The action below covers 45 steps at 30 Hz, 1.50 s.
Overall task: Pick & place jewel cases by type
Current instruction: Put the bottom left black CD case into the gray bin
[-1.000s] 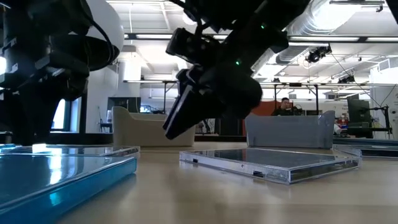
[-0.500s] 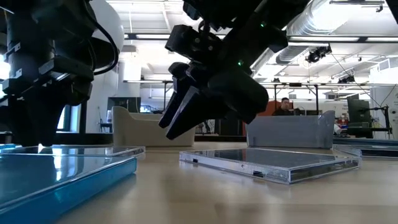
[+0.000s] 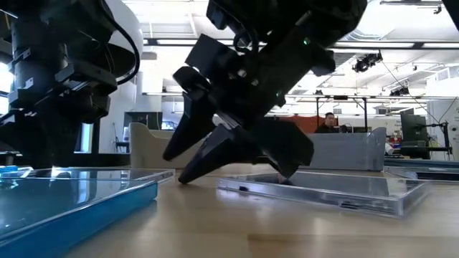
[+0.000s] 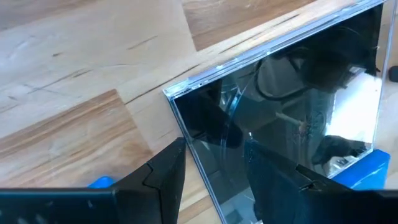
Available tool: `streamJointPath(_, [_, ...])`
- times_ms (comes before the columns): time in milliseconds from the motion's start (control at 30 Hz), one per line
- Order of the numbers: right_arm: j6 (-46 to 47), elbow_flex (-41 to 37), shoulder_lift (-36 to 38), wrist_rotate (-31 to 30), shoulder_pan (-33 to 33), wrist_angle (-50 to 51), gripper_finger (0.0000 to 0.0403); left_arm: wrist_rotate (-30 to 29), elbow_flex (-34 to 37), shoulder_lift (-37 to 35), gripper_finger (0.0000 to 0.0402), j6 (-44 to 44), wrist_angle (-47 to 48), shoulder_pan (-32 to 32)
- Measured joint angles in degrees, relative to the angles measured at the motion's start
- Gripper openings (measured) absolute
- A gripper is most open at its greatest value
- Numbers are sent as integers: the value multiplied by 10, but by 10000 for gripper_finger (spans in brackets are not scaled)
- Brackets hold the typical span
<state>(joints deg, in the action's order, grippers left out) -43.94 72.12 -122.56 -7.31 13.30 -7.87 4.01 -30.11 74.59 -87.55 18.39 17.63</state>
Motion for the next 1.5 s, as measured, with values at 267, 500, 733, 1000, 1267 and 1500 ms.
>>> streamJointPath(267, [-6, -1, 1, 3, -5, -3, 188, -9, 0, 8, 159, 1, -61, 0])
streamJointPath(500, [-28, -2, 2, 31, -1, -4, 188, -2, -2, 47, 159, 2, -80, 0])
streamJointPath(733, [-51, -2, 2, -62, 20, -24, 188, 10, -3, 66, 159, 7, -83, 0])
streamJointPath(1000, [140, -3, 19, -190, 16, 51, 188, 10, -1, 61, 159, 7, -84, 0])
streamJointPath(1267, [183, -3, 48, -191, 11, 124, 188, 0, -1, 61, 159, 7, -84, 0])
streamJointPath(1500, [186, -2, 89, -20, -19, 157, 188, 3, -1, 59, 159, 60, -84, 0])
